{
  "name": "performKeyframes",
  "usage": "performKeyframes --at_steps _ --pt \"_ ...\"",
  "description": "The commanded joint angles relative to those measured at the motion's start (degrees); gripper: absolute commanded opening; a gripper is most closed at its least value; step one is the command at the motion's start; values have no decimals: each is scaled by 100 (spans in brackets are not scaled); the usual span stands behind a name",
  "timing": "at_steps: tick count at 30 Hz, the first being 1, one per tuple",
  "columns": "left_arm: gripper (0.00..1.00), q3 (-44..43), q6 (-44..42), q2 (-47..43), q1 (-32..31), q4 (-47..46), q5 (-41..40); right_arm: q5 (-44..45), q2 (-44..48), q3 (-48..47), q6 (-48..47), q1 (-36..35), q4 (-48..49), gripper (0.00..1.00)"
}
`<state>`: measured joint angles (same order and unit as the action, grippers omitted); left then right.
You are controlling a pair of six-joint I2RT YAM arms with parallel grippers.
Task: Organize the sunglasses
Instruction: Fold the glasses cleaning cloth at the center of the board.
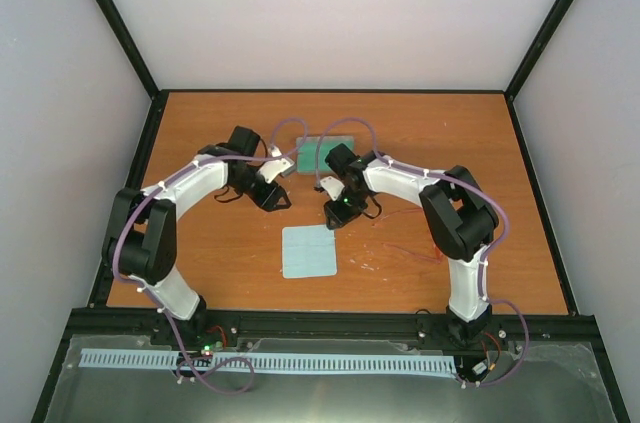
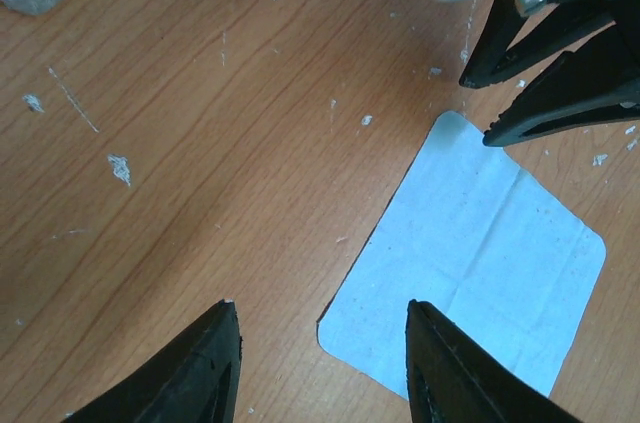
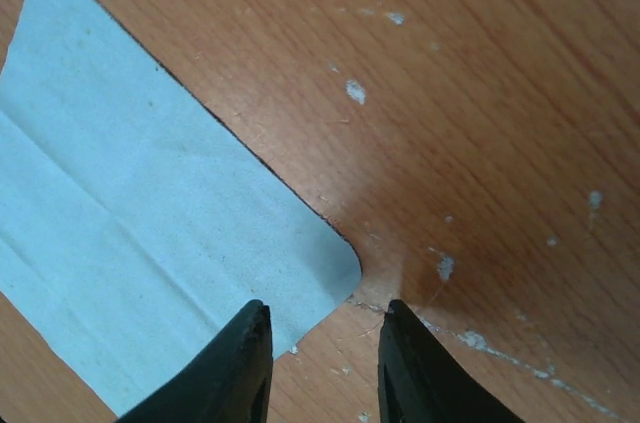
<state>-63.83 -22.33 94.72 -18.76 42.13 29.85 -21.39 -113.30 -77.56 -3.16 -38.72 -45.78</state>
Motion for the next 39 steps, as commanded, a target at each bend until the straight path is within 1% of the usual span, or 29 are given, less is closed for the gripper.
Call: performKeyframes --at_steps 1,11,15,20,21,23,25,26,28,33,37,39 --pt "47 82 239 -173 4 -269 -26 176 -74 -115 182 -159 5 28" --pt "48 276 240 -290 4 -439 -110 440 -225 -180 384 -397 44 26" --pt "48 347 250 -347 4 -526 -151 712 -198 -167 505 -426 170 22" --pt "49 397 273 -386 5 -591 -154 809 -304 -287 523 -435 122 22" --pt "50 406 273 -377 4 -604 -159 812 -342 -308 522 -442 102 22" --pt "50 405 282 -367 4 -627 -171 804 -396 -330 510 -456 80 29" --pt "51 414 295 -365 4 -658 -180 833 -427 -329 505 -483 78 33" --pt "51 415 303 -366 4 -661 -176 836 -442 -332 501 -499 71 31" --pt "51 431 316 -365 4 -678 -164 873 -479 -332 501 -525 53 24" --pt "51 515 317 -384 4 -707 -171 936 -540 -239 509 -589 16 26" --pt "51 560 310 -410 5 -732 -231 1056 -591 -175 489 -657 -45 17" --pt "53 585 328 -408 9 -738 -263 1100 -613 -147 481 -684 -74 14"
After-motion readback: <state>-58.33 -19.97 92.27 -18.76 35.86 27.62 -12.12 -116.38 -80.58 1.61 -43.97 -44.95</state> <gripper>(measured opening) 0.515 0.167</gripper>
